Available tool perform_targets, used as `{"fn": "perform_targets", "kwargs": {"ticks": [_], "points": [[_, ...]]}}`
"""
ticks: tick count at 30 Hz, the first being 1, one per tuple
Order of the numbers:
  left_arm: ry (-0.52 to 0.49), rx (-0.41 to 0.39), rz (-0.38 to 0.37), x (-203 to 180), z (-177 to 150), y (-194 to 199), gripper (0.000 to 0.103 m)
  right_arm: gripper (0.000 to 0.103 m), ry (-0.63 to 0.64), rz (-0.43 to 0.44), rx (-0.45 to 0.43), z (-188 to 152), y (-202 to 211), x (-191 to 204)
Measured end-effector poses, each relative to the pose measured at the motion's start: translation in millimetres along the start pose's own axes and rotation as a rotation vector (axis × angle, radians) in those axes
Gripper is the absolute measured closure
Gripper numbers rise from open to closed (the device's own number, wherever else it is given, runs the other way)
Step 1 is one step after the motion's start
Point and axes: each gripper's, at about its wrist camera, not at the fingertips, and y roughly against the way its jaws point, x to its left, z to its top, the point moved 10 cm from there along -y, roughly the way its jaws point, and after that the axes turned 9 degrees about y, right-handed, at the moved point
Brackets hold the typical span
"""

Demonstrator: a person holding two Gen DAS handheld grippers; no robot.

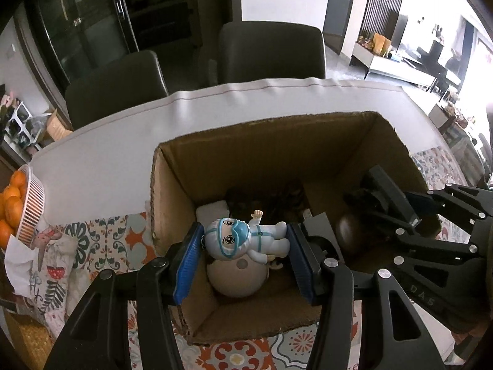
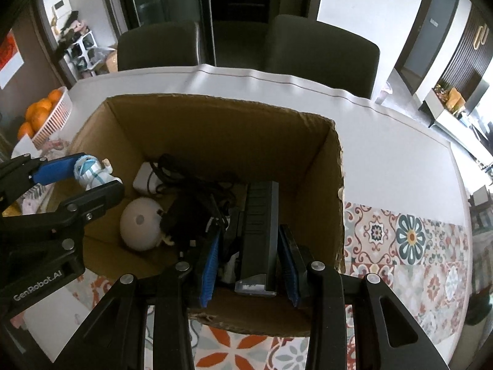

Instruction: Organize rigid objects

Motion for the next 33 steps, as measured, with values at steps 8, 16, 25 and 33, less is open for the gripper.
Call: {"fn": "perform_targets", "kwargs": {"ticks": [8, 16, 25, 33], "points": [[0.009, -0.003, 0.026, 3, 1, 3, 0.044, 0.059, -0.005, -0.006, -0.010, -2, -2, -1], [0.040, -0.062, 0.049, 11, 4, 35, 0.030, 0.048, -0.052, -0.029, -0.076, 4, 23, -5], [0.088, -0.212, 0.150, 30, -6, 101, 0.016, 0.034, -0.134, -0.116, -0.198, 0, 84, -9], [0.142, -0.332, 0.177, 37, -32, 167, 0.001, 0.024, -0.155, -0.161, -0.322, -18, 151, 5]]}}
